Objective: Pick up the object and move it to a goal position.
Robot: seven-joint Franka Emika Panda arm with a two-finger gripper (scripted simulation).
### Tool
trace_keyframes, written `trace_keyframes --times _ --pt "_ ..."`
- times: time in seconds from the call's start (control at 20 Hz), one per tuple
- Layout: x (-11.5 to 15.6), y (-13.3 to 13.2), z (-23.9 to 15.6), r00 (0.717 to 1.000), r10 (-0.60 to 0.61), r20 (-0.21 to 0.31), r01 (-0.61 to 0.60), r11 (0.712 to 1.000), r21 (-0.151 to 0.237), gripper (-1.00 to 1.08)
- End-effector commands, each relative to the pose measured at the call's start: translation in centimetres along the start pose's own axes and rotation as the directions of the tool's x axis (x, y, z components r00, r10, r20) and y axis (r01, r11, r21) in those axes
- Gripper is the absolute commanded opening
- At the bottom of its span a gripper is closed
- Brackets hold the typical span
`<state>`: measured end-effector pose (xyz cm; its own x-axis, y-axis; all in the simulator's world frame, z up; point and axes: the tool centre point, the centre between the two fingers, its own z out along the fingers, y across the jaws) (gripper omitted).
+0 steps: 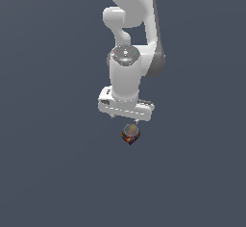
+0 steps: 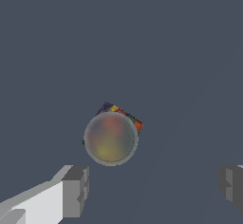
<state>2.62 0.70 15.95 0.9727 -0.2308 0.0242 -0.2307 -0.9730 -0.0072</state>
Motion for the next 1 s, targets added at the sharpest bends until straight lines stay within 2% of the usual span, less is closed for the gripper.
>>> trace_keyframes --times 0.0,0.35,0.95 --pt "0.1 -0.4 0.6 0.998 0.060 0.003 -0.060 0.998 0.000 1.00" --pt "0.2 -1.4 2.2 0.972 0.234 0.011 -0.234 0.972 -0.004 1.00" --pt "0.4 -2.9 4.6 0.888 0.460 0.017 -0.460 0.888 -0.015 1.00"
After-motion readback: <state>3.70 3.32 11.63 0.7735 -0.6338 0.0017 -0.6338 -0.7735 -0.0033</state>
